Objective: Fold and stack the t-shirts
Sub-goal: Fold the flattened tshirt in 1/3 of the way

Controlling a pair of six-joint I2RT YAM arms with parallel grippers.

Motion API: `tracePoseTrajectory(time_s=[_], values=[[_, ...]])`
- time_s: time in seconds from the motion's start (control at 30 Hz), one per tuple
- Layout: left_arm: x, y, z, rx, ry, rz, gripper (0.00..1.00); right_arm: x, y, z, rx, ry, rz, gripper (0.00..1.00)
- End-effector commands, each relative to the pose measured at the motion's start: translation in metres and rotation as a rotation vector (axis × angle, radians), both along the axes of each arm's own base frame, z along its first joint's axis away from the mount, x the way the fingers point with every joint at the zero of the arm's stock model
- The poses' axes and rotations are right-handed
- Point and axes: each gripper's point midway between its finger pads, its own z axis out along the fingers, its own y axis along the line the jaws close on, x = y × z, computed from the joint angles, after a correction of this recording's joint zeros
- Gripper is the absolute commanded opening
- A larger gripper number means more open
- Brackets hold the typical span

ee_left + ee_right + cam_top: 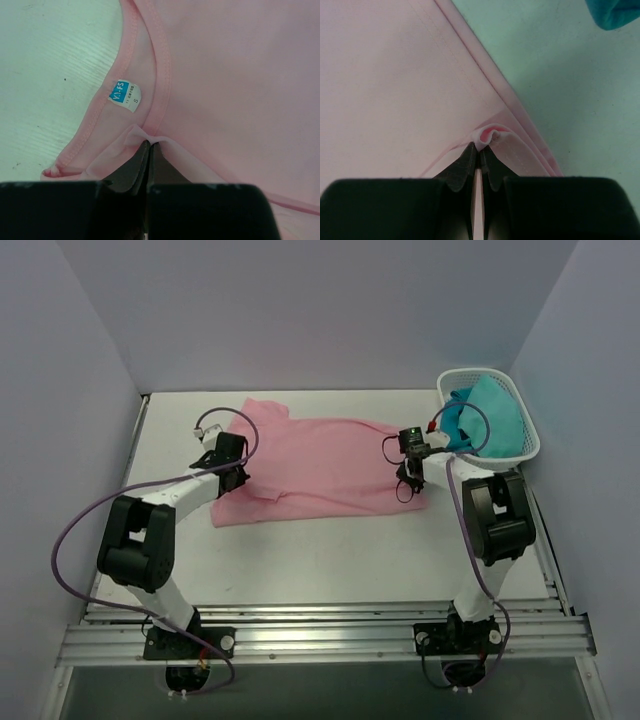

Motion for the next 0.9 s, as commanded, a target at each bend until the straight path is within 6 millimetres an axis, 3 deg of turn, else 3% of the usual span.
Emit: tracePoseTrajectory(time_s=[0.0,0.1,0.17,0.2,0.23,0.27,0.3,0.33,0.37,0.5,0.63,0.77,0.83,0.87], values=[[0.030,-0.008,0.018,-0.029,-0.080,-0.029,0.02,0.001,-0.015,0.001,-0.053,0.015,-0.059,0.00],[0.033,-0.007,0.010,-0.028,-0.063,-0.027,0.03,0.002,-0.015,-0.003,-0.057,0.025,-0.059,0.00],[0.036,-0.005,0.007,-0.032,-0.058,-0.024,0.23,0.002,-0.015,-0.005,-0.058,0.033,-0.058,0.00],[0.037,-0.005,0.005,-0.034,-0.056,-0.026,0.36,0.004,-0.015,-0.005,-0.056,0.031,-0.058,0.14],[0.036,-0.005,0.003,-0.035,-0.050,-0.027,0.65,0.004,-0.015,-0.005,-0.057,0.031,-0.055,0.26],[0.037,-0.004,0.003,-0.037,-0.053,-0.025,0.74,0.005,-0.014,-0.003,-0.055,0.026,-0.058,0.41],[0.037,-0.003,0.006,-0.037,-0.059,-0.025,0.81,0.006,-0.016,0.000,-0.063,0.018,-0.064,0.64],[0.037,-0.002,0.009,-0.033,-0.067,-0.024,0.92,0.007,-0.017,0.003,-0.066,0.011,-0.070,0.75],[0.038,-0.001,0.012,-0.031,-0.073,-0.022,0.95,0.007,-0.018,0.006,-0.069,0.008,-0.075,0.80],[0.037,0.005,0.041,-0.020,-0.108,-0.009,0.97,0.012,-0.021,0.028,-0.088,-0.031,-0.096,0.82],[0.028,0.008,0.072,-0.030,-0.167,-0.004,0.97,0.013,-0.009,0.064,-0.084,-0.113,-0.079,0.82],[0.010,0.013,0.096,-0.053,-0.221,0.013,0.97,0.013,0.035,0.090,-0.041,-0.181,0.003,0.79],[-0.001,0.015,0.095,-0.062,-0.227,0.022,0.97,0.011,0.085,0.097,-0.002,-0.215,0.115,0.73],[-0.005,0.016,0.104,-0.072,-0.254,0.023,0.97,0.013,0.108,0.104,0.026,-0.240,0.170,0.53]])
